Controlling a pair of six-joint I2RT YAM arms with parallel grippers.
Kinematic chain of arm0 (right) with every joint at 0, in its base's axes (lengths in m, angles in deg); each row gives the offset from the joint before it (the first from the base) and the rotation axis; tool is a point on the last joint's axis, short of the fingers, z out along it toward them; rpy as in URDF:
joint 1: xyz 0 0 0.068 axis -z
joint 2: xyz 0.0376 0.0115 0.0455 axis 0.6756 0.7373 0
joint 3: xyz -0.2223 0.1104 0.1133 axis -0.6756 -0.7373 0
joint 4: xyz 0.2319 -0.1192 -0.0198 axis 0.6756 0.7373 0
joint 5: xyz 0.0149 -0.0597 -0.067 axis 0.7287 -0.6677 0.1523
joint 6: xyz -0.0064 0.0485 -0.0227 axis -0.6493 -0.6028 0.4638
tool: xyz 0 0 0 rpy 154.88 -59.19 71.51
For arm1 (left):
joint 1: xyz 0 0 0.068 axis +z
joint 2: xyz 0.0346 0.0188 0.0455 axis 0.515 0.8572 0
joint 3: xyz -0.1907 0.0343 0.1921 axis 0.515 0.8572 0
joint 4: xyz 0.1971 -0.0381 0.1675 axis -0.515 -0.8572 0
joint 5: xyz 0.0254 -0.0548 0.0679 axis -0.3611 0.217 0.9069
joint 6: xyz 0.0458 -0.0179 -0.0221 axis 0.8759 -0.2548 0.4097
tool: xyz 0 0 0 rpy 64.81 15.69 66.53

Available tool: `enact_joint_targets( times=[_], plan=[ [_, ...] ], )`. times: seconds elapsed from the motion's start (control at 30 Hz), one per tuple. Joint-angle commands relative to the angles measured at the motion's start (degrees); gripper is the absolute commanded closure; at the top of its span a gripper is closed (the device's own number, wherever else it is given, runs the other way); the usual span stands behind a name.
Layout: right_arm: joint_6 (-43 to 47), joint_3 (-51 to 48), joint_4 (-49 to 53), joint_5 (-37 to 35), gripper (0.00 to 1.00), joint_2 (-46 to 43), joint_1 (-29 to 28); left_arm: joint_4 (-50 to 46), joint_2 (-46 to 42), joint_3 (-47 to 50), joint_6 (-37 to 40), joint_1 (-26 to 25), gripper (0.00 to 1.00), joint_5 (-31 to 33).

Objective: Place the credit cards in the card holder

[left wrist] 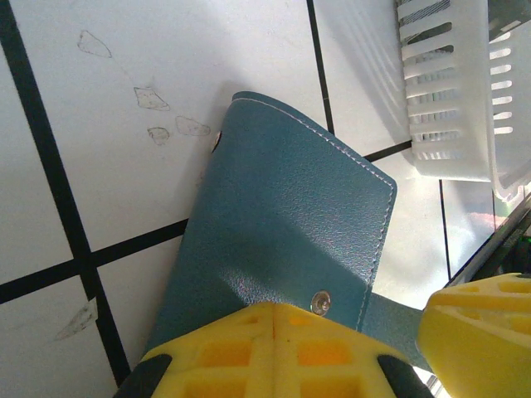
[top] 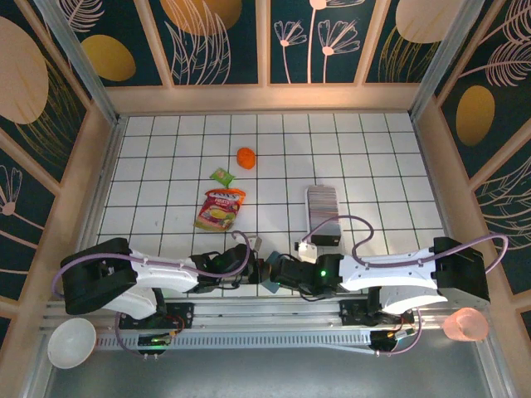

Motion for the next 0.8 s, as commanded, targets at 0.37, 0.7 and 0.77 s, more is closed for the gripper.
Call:
enact_joint_targets(
  times=[0.37, 0.7, 0.77],
  plan=[
    [-0.9, 1.3, 2.1, -7.2, 1.0, 0.0, 2.2, -1.4, -1.7, 4.9, -5.1, -0.1, 0.97, 0.0],
    [10.3, -0.5, -10.0, -4.1, 1.0, 0.8, 9.0, 6.4, 0.7, 4.0, -8.6, -0.2, 0.97, -2.6],
    [11.6, -0.6, -11.0, -3.5, 1.0, 1.2, 9.1, 7.7, 1.2, 3.9, -9.4, -0.2, 0.97, -1.8]
  ],
)
